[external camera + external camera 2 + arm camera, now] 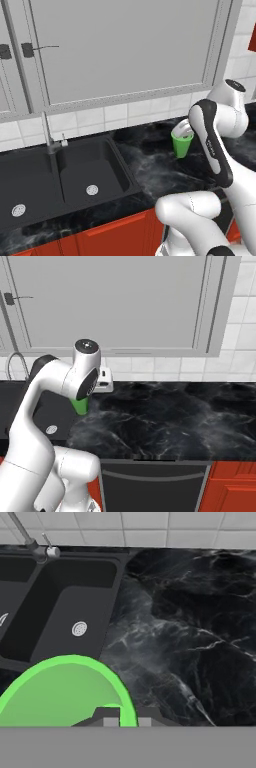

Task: Pick the cup and bowl from the counter and place them on the counter next to the sink.

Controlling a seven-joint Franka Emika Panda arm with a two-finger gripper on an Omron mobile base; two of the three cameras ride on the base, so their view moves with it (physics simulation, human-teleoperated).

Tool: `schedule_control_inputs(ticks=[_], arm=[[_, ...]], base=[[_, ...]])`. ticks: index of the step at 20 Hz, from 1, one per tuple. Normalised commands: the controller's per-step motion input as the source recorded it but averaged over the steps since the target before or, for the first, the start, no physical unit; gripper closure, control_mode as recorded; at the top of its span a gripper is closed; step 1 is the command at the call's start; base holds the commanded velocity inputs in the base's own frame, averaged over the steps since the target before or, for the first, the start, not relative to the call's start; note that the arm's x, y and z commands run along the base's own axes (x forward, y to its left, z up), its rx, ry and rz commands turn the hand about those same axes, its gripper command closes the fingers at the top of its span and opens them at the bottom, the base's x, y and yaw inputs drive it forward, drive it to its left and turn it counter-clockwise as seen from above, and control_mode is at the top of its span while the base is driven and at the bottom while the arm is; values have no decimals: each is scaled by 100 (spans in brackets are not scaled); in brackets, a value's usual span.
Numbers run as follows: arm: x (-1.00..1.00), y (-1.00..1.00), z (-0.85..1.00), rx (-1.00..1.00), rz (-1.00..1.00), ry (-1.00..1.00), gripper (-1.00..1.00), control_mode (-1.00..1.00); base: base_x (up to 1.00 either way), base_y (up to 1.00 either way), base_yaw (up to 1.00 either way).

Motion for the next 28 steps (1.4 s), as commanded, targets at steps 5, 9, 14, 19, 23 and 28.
schedule_control_inputs(ticks=[5,9,14,19,23,28], arm=[[1,13,-13,0,0,1,100,-100],[19,37,-30,0,-1,4,100,-100],[31,13,-23,0,-9,1,100,-100],[42,0,-28,1,-18,0,100,-100],[46,0,-19,0,-19,12,100,-100],[19,9,-29,0,-14,24,100,-100]], base=[[0,0,0],[0,0,0],[0,0,0],[0,0,0],[0,0,0],[0,0,0]])
